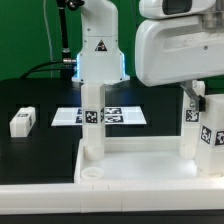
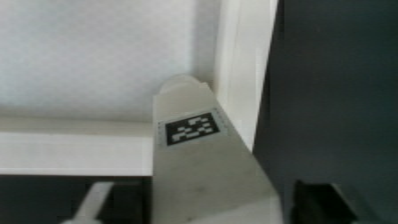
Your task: Assemble desk
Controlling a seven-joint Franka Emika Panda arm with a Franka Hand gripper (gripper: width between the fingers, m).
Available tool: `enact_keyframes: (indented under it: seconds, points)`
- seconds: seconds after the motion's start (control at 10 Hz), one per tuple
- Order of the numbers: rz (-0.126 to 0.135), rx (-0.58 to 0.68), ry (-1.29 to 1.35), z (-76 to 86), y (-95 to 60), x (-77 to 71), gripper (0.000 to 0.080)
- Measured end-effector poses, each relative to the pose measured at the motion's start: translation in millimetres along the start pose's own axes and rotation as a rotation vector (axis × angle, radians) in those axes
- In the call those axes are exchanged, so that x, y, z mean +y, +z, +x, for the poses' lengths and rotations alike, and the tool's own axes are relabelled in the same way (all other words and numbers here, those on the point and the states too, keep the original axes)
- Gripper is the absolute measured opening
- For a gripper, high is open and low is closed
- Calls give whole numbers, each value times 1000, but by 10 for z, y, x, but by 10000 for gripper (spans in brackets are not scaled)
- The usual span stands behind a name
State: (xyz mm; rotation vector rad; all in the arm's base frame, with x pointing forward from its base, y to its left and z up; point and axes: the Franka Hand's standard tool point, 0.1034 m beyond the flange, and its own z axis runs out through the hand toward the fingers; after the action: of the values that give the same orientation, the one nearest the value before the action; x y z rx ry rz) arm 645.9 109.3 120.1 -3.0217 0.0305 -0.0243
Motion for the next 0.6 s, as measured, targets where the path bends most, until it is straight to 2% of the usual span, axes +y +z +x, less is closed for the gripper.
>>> enact_keyframes:
  seconds: [0.1, 0.3, 0.5, 0.6]
  points:
    - [-2, 1, 92, 3, -4, 18, 298]
    - [-2, 9, 281, 12, -2, 20, 298]
    - [3, 32, 698, -13, 13, -13, 298]
    - [19, 27, 923, -12, 19, -32, 298]
